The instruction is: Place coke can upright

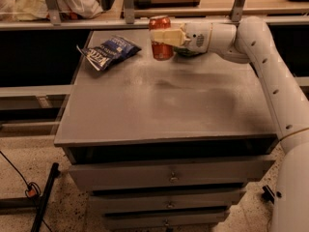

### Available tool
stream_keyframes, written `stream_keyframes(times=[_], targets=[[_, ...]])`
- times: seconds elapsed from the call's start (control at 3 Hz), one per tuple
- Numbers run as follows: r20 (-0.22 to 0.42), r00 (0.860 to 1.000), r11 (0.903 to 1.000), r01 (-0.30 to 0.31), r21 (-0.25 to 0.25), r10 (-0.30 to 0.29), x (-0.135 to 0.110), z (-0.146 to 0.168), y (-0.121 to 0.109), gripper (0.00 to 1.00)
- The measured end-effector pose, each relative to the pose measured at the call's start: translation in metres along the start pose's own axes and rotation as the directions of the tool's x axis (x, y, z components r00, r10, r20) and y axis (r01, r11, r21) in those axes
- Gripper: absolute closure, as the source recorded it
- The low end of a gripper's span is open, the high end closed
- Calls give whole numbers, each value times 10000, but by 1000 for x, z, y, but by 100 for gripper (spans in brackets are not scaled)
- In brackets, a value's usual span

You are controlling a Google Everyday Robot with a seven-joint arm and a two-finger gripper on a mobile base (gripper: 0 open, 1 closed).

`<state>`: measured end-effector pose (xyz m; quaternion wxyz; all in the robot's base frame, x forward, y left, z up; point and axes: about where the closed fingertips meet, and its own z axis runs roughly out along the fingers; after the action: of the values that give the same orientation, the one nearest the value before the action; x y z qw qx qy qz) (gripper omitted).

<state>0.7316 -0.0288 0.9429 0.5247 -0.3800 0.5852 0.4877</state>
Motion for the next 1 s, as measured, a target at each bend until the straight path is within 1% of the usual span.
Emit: stream_keyframes(times=[0.33,0.67,1.0], targets=[[400,9988,9988,306,-378,-290,-9,-7,7,100],[304,9973,9969,680,-396,-668,-16,-13,12,100],[118,9953,9950,959,-281,-956,-18,-19,15,100]])
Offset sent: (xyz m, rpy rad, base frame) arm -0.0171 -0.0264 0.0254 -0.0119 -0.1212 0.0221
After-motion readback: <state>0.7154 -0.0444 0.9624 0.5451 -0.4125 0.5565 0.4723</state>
